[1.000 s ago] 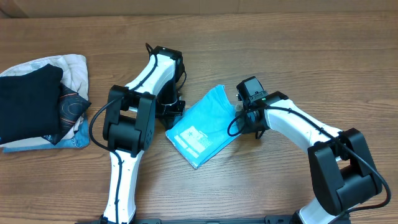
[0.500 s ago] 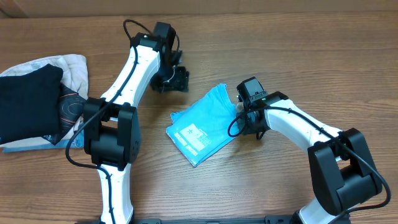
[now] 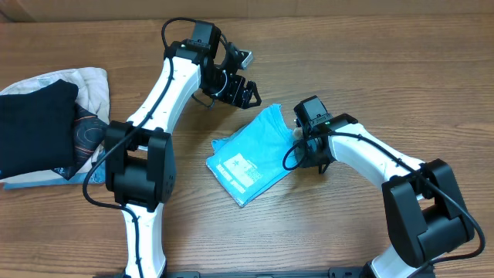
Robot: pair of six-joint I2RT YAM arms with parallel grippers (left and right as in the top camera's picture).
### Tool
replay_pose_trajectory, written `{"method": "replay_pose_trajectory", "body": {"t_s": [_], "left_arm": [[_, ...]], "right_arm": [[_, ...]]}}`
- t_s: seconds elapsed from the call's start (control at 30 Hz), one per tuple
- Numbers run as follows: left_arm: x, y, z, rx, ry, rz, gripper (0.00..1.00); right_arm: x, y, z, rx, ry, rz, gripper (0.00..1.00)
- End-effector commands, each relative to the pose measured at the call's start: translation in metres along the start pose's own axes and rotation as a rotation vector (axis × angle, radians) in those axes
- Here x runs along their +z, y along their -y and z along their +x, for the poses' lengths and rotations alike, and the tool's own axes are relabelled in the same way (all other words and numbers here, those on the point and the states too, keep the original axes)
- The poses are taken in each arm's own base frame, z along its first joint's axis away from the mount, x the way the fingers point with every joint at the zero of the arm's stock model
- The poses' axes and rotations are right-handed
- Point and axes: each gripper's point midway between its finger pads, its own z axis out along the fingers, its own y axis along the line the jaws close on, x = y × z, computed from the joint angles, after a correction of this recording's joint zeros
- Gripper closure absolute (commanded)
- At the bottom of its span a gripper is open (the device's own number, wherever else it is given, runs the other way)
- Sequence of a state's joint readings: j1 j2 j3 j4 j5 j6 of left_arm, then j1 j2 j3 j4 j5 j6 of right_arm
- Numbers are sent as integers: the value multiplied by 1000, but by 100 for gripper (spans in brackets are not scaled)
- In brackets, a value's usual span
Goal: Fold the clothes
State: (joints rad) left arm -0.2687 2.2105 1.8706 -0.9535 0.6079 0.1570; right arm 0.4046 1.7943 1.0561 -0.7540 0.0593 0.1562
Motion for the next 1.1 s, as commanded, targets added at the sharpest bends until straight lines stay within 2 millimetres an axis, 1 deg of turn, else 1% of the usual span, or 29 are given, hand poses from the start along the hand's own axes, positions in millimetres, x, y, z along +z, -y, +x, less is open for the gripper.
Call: {"method": "replay_pose_trajectory", "body": {"t_s": [0.0,0.13,0.27,0.43,0.53,0.6,0.67,0.77,0.8,0.9,0.93,1.0,1.03,1.07], "left_arm": [[22,9,3,27,-25,52,16],[48,11,15,19,-82,67,16],[68,6,27,-14,-127,73,16],[87,-1,41,-62,-177,79,17],[98,-3,55,-94,-223,95,20],[107,1,66,-115,-266,119,26],[112,5,73,-127,-293,134,35],[112,10,76,-133,-307,145,56],[111,12,77,-141,-312,156,58],[108,15,85,-156,-343,163,58],[107,15,87,-152,-353,163,61],[106,14,90,-143,-364,160,93],[104,13,90,-145,-363,156,96],[103,11,87,-147,-356,156,96]], "right_arm": [[-1,4,1,5,0,8,66],[-1,4,2,5,-1,8,66],[-1,5,3,5,-6,10,66],[-1,5,4,4,-12,11,65],[-1,5,4,4,-12,11,65],[-1,5,4,4,-13,11,65],[-1,5,5,4,-13,11,65],[-1,5,5,4,-13,11,65],[-1,5,5,4,-13,11,65],[-1,5,5,4,-16,12,65],[-1,5,6,4,-18,12,65],[-1,6,7,3,-22,13,65],[-1,6,7,3,-24,14,65],[-1,6,8,4,-26,15,65]]}}
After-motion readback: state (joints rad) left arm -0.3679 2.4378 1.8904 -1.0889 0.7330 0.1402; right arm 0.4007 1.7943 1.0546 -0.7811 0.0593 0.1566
